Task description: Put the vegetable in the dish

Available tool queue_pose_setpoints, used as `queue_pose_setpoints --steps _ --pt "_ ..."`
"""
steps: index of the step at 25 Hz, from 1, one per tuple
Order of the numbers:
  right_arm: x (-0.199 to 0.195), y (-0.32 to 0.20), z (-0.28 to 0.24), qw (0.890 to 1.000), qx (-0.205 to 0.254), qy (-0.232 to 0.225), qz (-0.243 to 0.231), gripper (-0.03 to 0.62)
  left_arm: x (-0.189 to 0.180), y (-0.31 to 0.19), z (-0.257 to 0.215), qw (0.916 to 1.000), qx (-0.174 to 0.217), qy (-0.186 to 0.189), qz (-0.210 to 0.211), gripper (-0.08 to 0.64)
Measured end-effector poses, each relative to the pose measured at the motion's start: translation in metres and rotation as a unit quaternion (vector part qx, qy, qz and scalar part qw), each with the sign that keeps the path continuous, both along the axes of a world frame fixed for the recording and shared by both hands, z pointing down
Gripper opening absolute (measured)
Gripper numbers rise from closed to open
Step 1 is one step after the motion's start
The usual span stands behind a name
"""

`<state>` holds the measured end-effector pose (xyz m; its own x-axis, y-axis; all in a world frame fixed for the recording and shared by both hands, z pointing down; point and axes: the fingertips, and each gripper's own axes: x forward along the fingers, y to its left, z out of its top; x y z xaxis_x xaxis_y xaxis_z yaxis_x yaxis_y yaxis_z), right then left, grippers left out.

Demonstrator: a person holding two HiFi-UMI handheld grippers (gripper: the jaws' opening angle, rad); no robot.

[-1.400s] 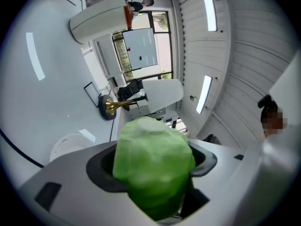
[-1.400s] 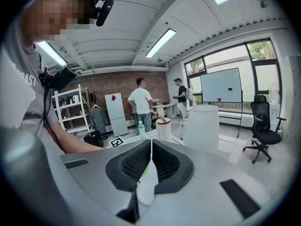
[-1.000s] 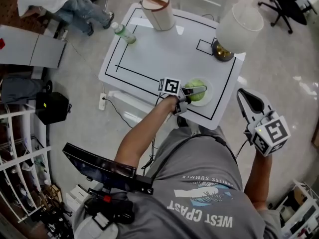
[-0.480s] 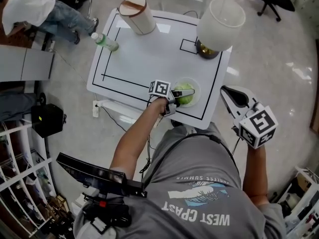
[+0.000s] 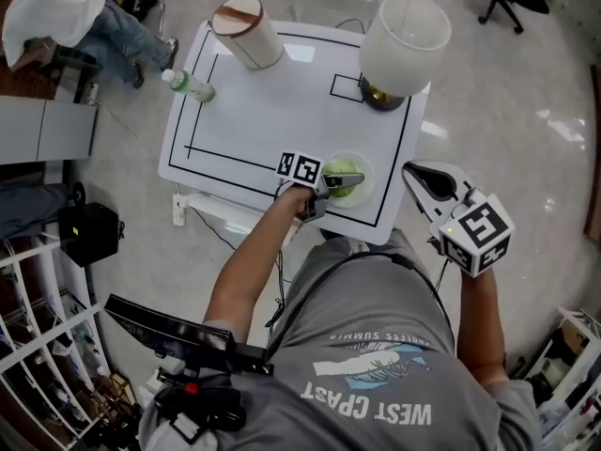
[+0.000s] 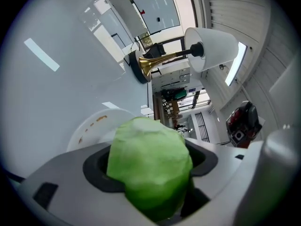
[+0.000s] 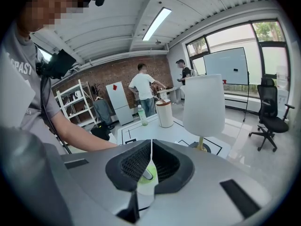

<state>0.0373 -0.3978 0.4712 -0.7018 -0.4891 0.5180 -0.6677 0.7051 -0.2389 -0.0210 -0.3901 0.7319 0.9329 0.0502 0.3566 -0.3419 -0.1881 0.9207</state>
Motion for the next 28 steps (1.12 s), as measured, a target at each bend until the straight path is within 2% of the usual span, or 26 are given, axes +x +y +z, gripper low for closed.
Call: queue_pose_setpoints --steps 3,6,14,18,22,28 --pt "0.002 0.002 0.003 1.000 -0.004 0.000 -0.001 0.009 -0.003 -0.004 -0.001 0.9997 0.023 -0.012 -0.001 0.352" --pt "0.003 0.003 0.005 1.000 -0.008 -0.001 -0.001 0.009 -0.004 -0.004 -0.005 0.9985 0.049 -0.025 0.011 0.402" --pt "-0.003 0.004 0.011 1.000 -0.015 -0.001 -0.011 0.009 -0.018 -0.010 -0.005 0.9900 0.118 -0.068 0.037 0.423" --pt "-0.007 0.005 0.015 1.000 -0.021 0.000 -0.017 0.009 -0.026 -0.016 -0.006 0.9792 0.169 -0.100 0.051 0.423" --pt "-0.011 0.005 0.016 1.000 -0.022 -0.001 -0.021 0.009 -0.030 -0.027 -0.013 0.9638 0.228 -0.126 0.056 0.456" --pt "-0.017 0.005 0.021 0.999 -0.030 0.001 -0.027 0.009 -0.029 -0.026 -0.006 0.9518 0.264 -0.143 0.061 0.508"
